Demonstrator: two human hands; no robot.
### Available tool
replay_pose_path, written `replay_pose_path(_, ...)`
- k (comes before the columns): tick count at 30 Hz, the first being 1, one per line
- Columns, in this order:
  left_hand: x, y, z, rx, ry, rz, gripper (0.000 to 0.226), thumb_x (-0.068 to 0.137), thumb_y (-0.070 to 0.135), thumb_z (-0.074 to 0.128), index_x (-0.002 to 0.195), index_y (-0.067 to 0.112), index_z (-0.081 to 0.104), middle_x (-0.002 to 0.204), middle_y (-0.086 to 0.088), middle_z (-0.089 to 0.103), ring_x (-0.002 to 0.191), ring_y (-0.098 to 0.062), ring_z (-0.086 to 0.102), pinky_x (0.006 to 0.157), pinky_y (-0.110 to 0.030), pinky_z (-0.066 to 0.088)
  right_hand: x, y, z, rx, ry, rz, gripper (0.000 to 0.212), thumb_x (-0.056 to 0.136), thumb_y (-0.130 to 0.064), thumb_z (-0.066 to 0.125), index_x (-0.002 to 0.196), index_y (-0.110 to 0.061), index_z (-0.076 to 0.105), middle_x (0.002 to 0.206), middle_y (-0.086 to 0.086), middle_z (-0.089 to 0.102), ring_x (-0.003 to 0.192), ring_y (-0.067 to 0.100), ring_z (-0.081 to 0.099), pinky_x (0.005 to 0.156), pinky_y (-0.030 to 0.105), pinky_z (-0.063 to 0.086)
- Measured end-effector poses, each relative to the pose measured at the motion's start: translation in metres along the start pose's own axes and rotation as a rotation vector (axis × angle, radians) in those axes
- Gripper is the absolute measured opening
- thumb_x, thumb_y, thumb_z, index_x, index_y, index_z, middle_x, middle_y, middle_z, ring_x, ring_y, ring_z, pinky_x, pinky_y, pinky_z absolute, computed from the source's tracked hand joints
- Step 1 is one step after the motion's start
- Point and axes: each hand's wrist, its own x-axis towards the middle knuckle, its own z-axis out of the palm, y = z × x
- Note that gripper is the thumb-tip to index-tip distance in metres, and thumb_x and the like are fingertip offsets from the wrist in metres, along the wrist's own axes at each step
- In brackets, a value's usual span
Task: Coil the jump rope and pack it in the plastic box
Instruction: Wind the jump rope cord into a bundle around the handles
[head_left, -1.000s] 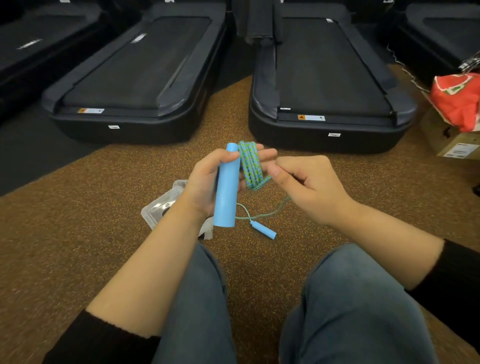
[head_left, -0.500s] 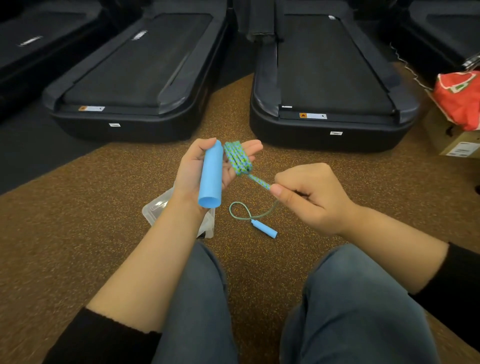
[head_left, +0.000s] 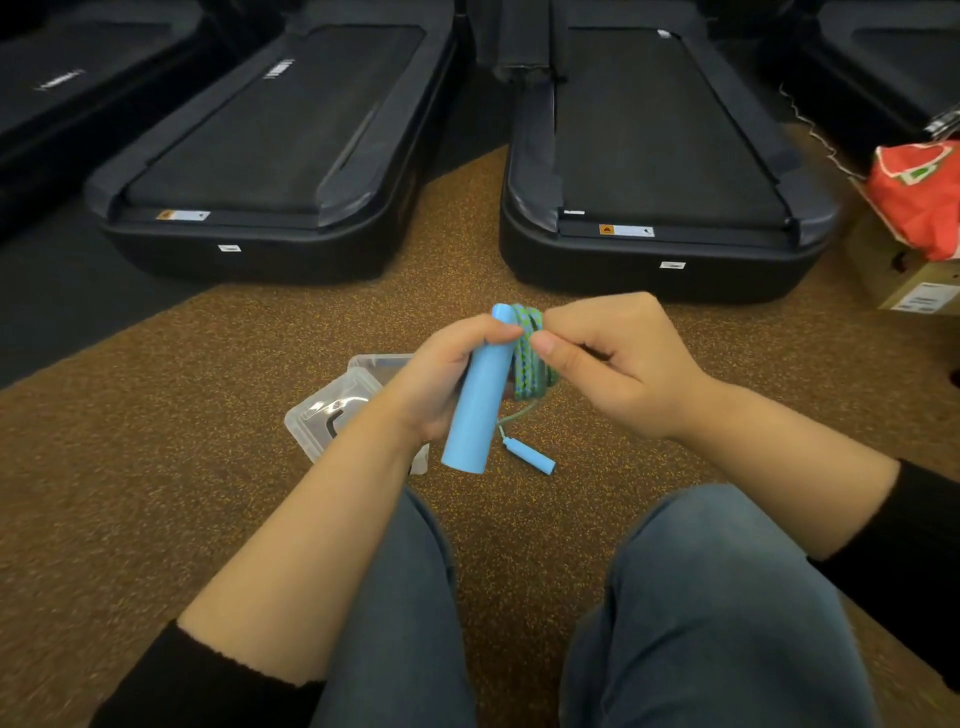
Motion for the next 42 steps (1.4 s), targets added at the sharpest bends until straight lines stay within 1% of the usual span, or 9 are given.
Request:
replay_pose_path(4,-0.007,0.002,0.007,0.106,-0.160,0.065,0.009,0.077,0.010,0.052,0.083,0.007,0.058,0.065,0.002,0.068,0.058,-0.008,0.065,0.056,-0.018,0.051,0.009,0.007,-0.010,0.037,-0.010,0.053,0.038,0.094,-0.029,0.043,0.057,-0.021,0.039,0.049,-0.007,0.039,0.046,0.008,0.041,0.049,0.025,0.029)
replay_pose_path(8,-0.015,0.004,0.015,0.116,-0.351,0.119,0.030,0.080,0.007,0.043,0.106,0.003,0.058,0.091,-0.007,0.074,0.080,-0.019,0.072,0.075,-0.024,0.054,0.016,0.014,-0.015,0.076,-0.040,0.123,0.039,0.092,-0.028,0.050,0.056,-0.029,0.036,0.049,-0.010,0.035,0.046,0.007,0.035,0.050,0.019,0.025)
replay_pose_path(14,-0.018,-0.004,0.022,0.231,-0.266,0.230,0.014,0.080,0.007,0.047,0.088,0.001,0.057,0.076,-0.001,0.073,0.064,-0.010,0.066,0.070,-0.022,0.052,0.023,0.018,-0.010,0.335,-0.122,0.275,0.040,0.093,-0.023,0.051,0.055,-0.022,0.040,0.051,-0.011,0.035,0.048,0.002,0.035,0.050,0.012,0.030)
replay_pose_path(17,-0.018,-0.011,0.023,0.249,-0.238,0.270,0.013,0.082,0.008,0.051,0.079,0.009,0.064,0.067,0.002,0.068,0.058,-0.009,0.061,0.078,-0.035,0.051,0.022,0.024,-0.005,0.595,-0.150,0.434,0.042,0.096,-0.017,0.047,0.056,-0.015,0.037,0.045,-0.015,0.034,0.041,-0.001,0.034,0.044,0.007,0.031)
replay_pose_path(20,-0.018,-0.017,0.026,0.172,-0.182,0.294,0.020,0.080,0.007,0.056,0.093,0.014,0.069,0.060,0.001,0.066,0.051,-0.008,0.058,0.074,-0.034,0.050,0.018,0.029,0.005,0.628,-0.108,0.485,0.040,0.093,-0.025,0.045,0.055,-0.014,0.038,0.044,-0.013,0.032,0.043,0.001,0.029,0.046,0.011,0.028)
replay_pose_path(23,-0.014,-0.020,0.024,0.069,-0.134,0.289,0.027,0.076,0.001,0.056,0.101,0.005,0.065,0.071,-0.002,0.073,0.056,-0.009,0.066,0.061,-0.020,0.053,0.012,0.029,0.015,0.733,-0.072,0.555,0.040,0.092,-0.031,0.044,0.056,-0.013,0.039,0.044,-0.011,0.034,0.043,0.004,0.031,0.047,0.013,0.031)
replay_pose_path(27,-0.012,-0.021,0.022,0.038,-0.165,0.268,0.042,0.067,-0.013,0.058,0.103,0.006,0.064,0.089,-0.005,0.075,0.082,-0.016,0.072,0.079,-0.030,0.057,0.007,0.025,0.022,1.116,-0.033,0.725,0.053,0.099,-0.031,0.039,0.047,-0.021,0.047,0.039,-0.016,0.033,0.031,0.001,0.032,0.037,0.010,0.029)
replay_pose_path(32,-0.011,-0.022,0.024,0.077,-0.113,0.291,0.044,0.059,-0.018,0.055,0.095,0.008,0.064,0.074,0.002,0.073,0.069,-0.008,0.069,0.070,-0.024,0.056,0.004,0.012,0.026,1.600,0.004,0.826,0.051,0.093,-0.044,0.038,0.047,-0.023,0.039,0.032,-0.016,0.030,0.023,0.000,0.028,0.028,0.010,0.020)
replay_pose_path(42,-0.009,-0.020,0.029,0.038,-0.026,0.291,0.044,0.058,-0.016,0.059,0.095,0.007,0.063,0.074,-0.001,0.069,0.067,-0.008,0.066,0.067,-0.022,0.054,0.001,-0.007,0.043,1.249,0.351,0.918,0.061,0.093,-0.057,0.023,0.052,-0.024,0.054,0.039,-0.014,0.046,0.040,-0.002,0.047,0.046,0.011,0.039)
